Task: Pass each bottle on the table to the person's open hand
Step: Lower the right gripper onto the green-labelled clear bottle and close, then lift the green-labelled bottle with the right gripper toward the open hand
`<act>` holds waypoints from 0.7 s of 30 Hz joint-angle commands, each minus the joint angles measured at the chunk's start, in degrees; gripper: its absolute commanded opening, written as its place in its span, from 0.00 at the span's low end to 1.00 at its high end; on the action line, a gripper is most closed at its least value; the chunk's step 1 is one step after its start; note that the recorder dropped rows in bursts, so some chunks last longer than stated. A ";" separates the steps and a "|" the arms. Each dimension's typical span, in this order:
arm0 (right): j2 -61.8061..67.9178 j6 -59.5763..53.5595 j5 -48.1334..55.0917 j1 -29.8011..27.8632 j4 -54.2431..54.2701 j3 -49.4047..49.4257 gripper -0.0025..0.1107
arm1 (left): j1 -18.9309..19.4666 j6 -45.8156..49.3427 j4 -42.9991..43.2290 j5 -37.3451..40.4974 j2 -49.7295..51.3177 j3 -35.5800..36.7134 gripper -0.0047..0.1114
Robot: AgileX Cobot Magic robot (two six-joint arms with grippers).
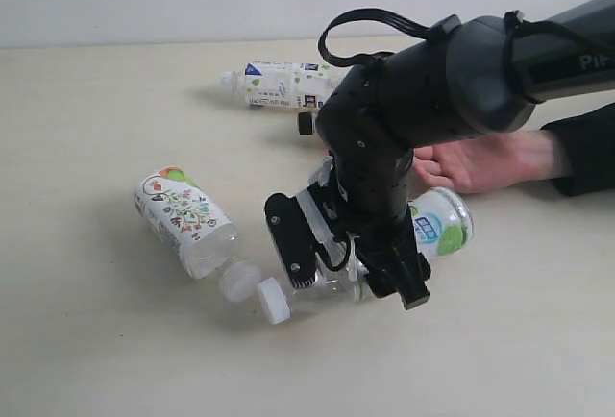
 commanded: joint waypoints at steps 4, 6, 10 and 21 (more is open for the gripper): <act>-0.03 0.38 0.55 0.15 -0.33 -0.27 0.43 | -0.39 0.02 0.06 -0.28 -0.31 0.03 0.04; -0.03 0.38 1.52 0.15 -0.19 -0.27 0.32 | -0.39 0.02 0.06 -0.28 -0.31 0.03 0.04; -0.03 0.38 1.52 0.15 -0.32 -0.27 0.12 | -0.39 0.02 0.06 -0.28 -0.31 0.03 0.04; -0.03 0.27 1.86 0.15 -0.32 -0.27 0.02 | -0.39 0.02 0.06 -0.28 -0.31 0.03 0.04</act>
